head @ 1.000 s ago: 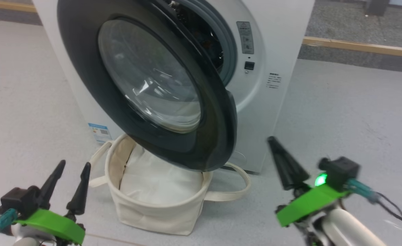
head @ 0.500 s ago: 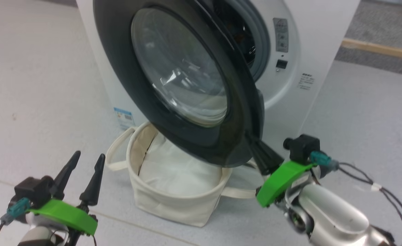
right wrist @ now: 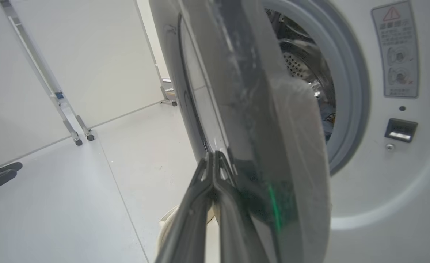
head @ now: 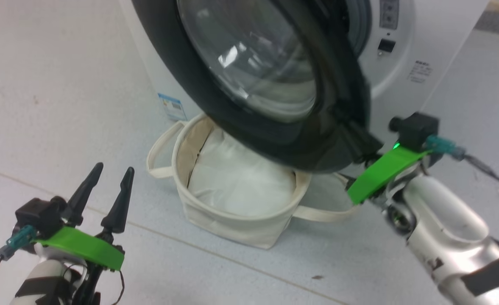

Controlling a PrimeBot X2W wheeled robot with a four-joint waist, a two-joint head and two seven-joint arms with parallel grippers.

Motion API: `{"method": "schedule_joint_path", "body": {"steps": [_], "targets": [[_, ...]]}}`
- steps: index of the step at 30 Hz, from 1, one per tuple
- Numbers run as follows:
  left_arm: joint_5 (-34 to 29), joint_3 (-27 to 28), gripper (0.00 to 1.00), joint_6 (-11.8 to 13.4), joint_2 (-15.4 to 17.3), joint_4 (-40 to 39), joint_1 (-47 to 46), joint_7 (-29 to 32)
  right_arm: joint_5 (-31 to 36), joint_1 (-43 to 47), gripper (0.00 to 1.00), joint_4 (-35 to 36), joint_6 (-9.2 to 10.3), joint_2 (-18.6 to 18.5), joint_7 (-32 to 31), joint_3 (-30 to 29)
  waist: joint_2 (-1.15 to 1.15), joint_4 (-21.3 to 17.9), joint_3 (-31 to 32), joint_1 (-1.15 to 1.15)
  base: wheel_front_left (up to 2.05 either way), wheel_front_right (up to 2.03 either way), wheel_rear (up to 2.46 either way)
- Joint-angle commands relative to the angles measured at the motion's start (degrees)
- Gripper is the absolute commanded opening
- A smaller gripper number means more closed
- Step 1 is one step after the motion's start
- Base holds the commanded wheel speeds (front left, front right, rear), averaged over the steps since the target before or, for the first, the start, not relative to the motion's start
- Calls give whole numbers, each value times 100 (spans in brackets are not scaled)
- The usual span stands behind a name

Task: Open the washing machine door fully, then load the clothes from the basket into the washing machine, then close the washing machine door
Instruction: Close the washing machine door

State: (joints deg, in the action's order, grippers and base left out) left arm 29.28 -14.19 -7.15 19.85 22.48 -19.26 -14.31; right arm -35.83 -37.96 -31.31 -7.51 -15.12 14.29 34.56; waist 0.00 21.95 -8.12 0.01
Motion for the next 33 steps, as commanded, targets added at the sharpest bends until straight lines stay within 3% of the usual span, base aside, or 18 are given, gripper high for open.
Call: {"method": "schedule_joint_path", "body": {"steps": [1, 17, 22, 27, 28, 29, 30, 31, 33], "targets": [[28, 234, 100, -34, 198, -187, -349, -69, 31, -249, 0, 71, 2, -80, 71, -141, 0, 42, -145, -1, 0, 0, 0], [159, 350, 100, -34, 173, -433, -629, -69, 683, -1337, 0, -432, 2, -143, 71, -1271, 0, 151, -1008, -1, 0, 0, 0], [131, 349, 100, -34, 174, -451, -683, -69, 1006, -1589, 0, -639, 2, -25, 71, -1846, 0, 146, -1068, -1, 0, 0, 0], [101, 344, 100, -34, 193, -418, -681, -69, 1239, -1510, 0, -675, 2, 137, 71, -2041, 0, 67, -918, -1, 0, 0, 0], [94, 343, 100, -34, 202, -406, -671, -69, 1263, -1460, 26, -665, 2, 165, 71, -2062, 0, 38, -871, -1, 0, 0, 0], [94, 343, 100, -34, 202, -406, -671, -69, 1263, -1460, 26, -665, 2, 165, 71, -2062, 0, 38, -871, -1, 0, 0, 0], [81, 339, 100, -34, 214, -394, -660, -69, 1269, -1401, 91, -651, 2, 193, 71, -2082, 0, 6, -821, -1, 0, 0, 0], [77, 341, 100, -34, 224, -381, -647, -69, 1269, -1336, 100, -635, 2, 220, 71, -2107, 0, -32, -770, -1, 0, 0, 0], [71, 340, 100, -34, 247, -353, -611, -69, 1230, -1177, 100, -624, 2, 290, 71, -2156, 0, -124, -656, -1, 0, 0, 0]]}}
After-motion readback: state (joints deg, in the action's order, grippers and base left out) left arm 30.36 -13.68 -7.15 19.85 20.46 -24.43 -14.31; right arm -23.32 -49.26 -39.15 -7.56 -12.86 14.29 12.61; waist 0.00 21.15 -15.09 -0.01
